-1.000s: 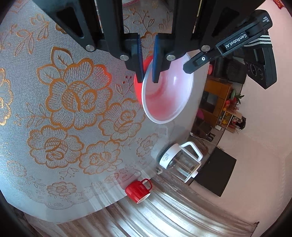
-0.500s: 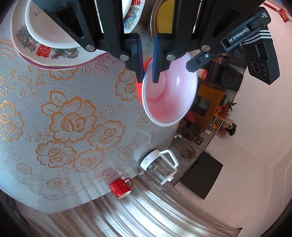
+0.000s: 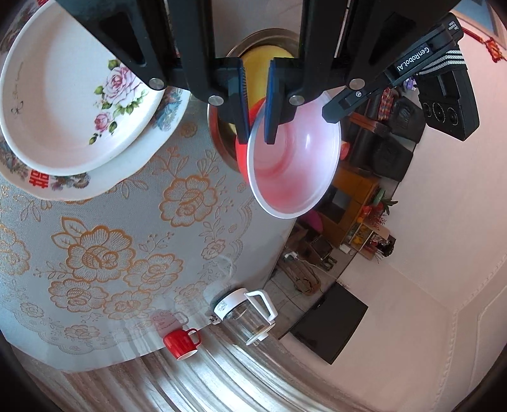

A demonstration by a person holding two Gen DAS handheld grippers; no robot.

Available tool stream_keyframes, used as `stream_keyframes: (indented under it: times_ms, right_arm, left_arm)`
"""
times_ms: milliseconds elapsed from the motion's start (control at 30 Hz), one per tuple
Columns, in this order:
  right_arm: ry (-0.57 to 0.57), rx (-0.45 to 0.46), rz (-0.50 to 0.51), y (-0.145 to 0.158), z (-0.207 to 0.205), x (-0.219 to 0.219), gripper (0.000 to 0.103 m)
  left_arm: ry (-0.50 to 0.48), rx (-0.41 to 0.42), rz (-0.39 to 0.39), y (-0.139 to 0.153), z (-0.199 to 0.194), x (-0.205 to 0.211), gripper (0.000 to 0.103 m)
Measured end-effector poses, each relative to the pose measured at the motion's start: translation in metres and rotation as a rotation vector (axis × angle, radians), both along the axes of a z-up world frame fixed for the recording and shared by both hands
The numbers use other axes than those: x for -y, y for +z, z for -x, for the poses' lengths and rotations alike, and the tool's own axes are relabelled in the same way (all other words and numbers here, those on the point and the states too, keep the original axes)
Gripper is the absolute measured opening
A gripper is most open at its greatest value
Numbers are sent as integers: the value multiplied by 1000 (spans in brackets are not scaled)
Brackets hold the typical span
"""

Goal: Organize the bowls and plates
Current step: 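Lower the pink-and-red bowl into the yellow bowl with both tools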

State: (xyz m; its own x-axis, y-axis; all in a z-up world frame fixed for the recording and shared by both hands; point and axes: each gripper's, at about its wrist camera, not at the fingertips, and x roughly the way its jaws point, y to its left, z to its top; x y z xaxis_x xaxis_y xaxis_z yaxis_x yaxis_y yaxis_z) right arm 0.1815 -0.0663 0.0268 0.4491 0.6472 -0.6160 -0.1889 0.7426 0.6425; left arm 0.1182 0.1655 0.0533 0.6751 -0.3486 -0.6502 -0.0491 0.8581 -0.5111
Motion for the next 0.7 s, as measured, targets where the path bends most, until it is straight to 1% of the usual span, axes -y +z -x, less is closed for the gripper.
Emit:
stream_keyframes:
  times_ms: [200, 500, 600, 700]
  right_arm:
    - [21, -23, 15, -12, 12, -7, 8]
    - [46, -62, 51, -29, 17, -18, 9]
    - [52, -67, 64, -33, 17, -21, 11]
    - [52, -66, 81, -33, 18, -23, 11]
  left_arm:
    - [11, -31, 30, -18, 11, -6, 13]
    - [25, -60, -10, -35, 14, -7, 13]
    - [31, -79, -34, -40, 12, -6, 13]
    - [35, -77, -29, -43, 12, -8, 13]
